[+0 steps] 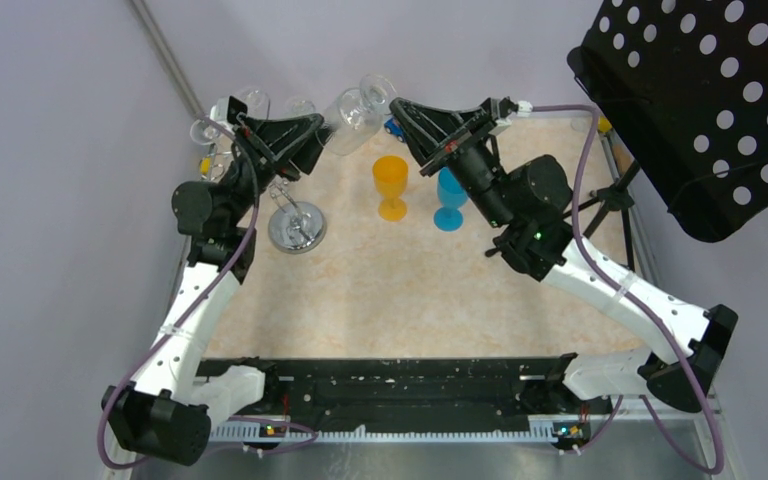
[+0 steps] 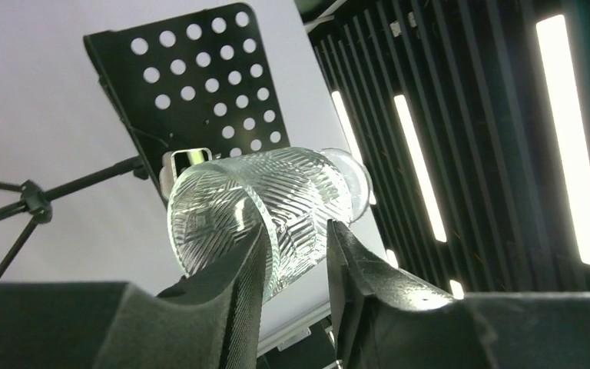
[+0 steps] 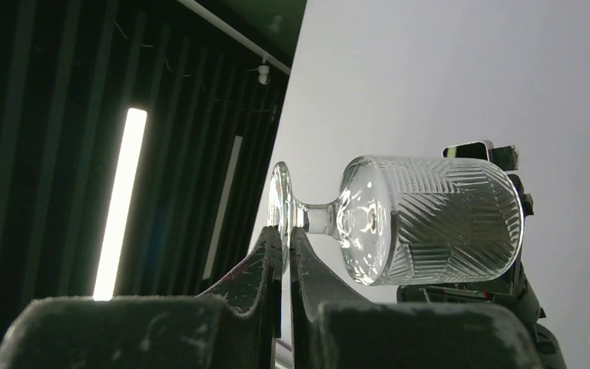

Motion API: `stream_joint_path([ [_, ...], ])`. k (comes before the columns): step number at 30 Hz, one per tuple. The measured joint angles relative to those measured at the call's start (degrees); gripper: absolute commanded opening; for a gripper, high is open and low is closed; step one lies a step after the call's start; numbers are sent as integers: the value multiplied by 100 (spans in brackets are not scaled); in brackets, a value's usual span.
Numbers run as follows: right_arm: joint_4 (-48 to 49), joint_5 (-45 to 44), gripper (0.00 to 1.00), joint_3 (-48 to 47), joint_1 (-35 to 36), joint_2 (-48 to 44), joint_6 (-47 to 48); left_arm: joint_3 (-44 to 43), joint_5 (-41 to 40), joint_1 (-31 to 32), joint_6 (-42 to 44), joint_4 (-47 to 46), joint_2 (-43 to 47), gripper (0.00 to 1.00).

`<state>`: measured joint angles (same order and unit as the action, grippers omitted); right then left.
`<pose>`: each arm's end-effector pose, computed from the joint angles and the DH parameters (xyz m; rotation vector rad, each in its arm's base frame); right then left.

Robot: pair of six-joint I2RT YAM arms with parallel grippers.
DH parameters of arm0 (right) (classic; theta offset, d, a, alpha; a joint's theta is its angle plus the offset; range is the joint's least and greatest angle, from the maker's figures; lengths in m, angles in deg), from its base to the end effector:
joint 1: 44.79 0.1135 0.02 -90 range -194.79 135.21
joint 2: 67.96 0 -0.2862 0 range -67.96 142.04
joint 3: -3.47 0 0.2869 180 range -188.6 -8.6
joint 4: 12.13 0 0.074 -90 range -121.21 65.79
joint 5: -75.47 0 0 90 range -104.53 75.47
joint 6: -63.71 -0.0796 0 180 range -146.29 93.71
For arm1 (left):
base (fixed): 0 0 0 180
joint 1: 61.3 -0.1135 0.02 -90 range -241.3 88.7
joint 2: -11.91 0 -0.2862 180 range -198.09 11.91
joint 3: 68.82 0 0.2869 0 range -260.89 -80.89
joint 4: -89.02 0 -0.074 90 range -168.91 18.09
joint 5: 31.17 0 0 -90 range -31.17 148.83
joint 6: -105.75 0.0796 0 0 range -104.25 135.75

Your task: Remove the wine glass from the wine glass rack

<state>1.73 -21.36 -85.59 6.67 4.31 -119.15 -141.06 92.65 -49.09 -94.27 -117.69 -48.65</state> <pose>0.2187 0.2594 0.5470 0.5941 1.1823 2.1743 0.2546 -0.1004 0.5078 -0.3753 1.2473 -2.1587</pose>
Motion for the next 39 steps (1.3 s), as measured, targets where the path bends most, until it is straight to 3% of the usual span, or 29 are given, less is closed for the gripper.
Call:
stream_joint_path([
  [7,625,-92,0,396,0,0,-573,-57,-179,-7,-107,-439,26,19],
  [11,726,-146,0,505,0,0,-741,-195,-219,-9,-175,-634,-11,0],
  [14,715,-232,0,581,0,-2,-734,-275,-219,-11,-188,-785,-11,0],
  [21,326,-597,48,758,-2,-201,-140,-387,-61,0,256,-560,-35,0],
  [23,144,-752,57,905,-13,-293,96,-518,15,11,592,-260,-33,0],
  [25,-101,-933,60,1049,-15,-396,323,-713,70,22,1067,227,-9,0],
  [34,-2149,-1880,60,1174,-22,-973,2015,-2083,66,103,3901,3622,92,0],
  [39,-3265,-2503,60,1097,-22,-1215,3134,-2581,-358,664,5274,5442,-61,0],
])
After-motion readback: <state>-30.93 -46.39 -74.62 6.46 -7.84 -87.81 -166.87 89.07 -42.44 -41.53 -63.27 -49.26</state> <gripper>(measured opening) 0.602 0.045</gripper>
